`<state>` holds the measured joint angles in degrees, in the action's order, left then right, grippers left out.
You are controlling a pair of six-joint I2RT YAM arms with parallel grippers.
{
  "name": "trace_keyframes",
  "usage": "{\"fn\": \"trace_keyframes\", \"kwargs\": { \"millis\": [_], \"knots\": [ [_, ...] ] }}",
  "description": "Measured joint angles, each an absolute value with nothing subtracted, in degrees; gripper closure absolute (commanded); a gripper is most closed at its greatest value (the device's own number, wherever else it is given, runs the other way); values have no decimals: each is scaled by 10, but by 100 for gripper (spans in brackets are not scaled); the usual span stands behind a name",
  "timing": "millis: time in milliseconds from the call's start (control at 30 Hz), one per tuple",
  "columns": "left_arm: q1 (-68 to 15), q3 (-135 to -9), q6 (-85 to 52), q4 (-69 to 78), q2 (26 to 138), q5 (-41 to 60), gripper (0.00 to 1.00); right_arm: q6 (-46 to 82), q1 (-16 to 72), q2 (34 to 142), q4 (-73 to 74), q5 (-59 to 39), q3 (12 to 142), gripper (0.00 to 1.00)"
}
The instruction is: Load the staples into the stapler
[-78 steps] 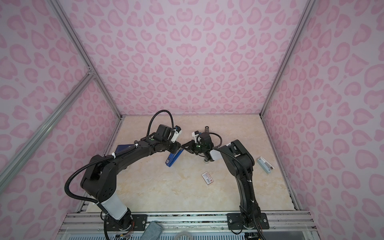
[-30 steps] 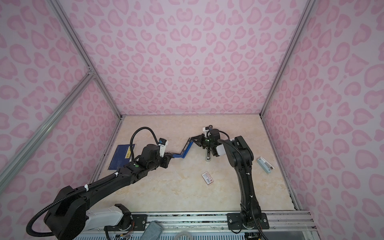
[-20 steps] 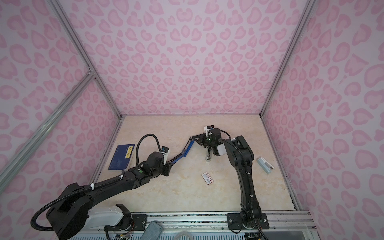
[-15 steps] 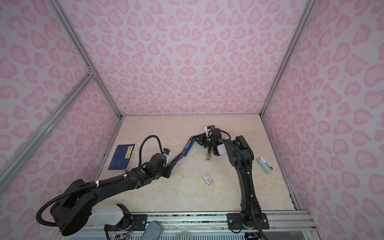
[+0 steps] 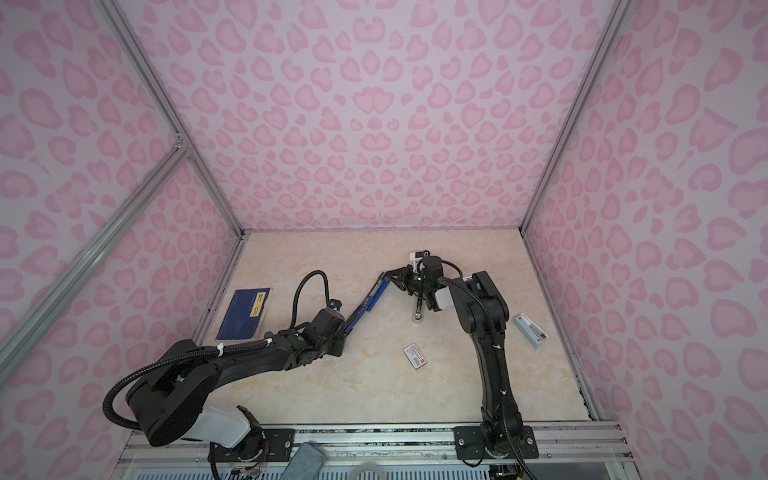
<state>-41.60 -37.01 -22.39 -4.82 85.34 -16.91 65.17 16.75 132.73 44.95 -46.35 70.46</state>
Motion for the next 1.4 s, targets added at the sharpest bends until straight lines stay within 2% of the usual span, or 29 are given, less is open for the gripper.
{"fn": "trace_keyframes", "kwargs": {
  "millis": [100, 300, 500, 600, 700, 800, 1067, 1233, 1400],
  "knots": [
    [-417, -370, -226, -48, 855, -175, 54, 623, 167, 1314, 415, -453, 700, 66],
    [-418, -370, -226, -51, 858, -185, 62, 559, 164, 1277, 330, -429, 708, 63],
    [-419, -371, -223, -56, 858, -196, 63, 508, 160, 1254, 255, -405, 717, 62],
    [-419, -376, -223, -64, 861, -206, 55, 491, 160, 1245, 230, -398, 717, 62],
    [-419, -387, -223, -79, 867, -234, 40, 466, 166, 1231, 195, -385, 724, 61],
    [-419, -400, -224, -96, 871, -267, 31, 426, 181, 1216, 146, -370, 747, 58],
    [-417, -430, -240, -142, 884, -330, 29, 297, 236, 1223, -14, -310, 866, 53],
    [-413, -449, -251, -164, 898, -355, 28, 256, 251, 1265, -87, -296, 936, 56],
    [-399, -473, -249, -172, 901, -370, 28, 225, 261, 1273, -148, -287, 943, 59]
  ]
}}
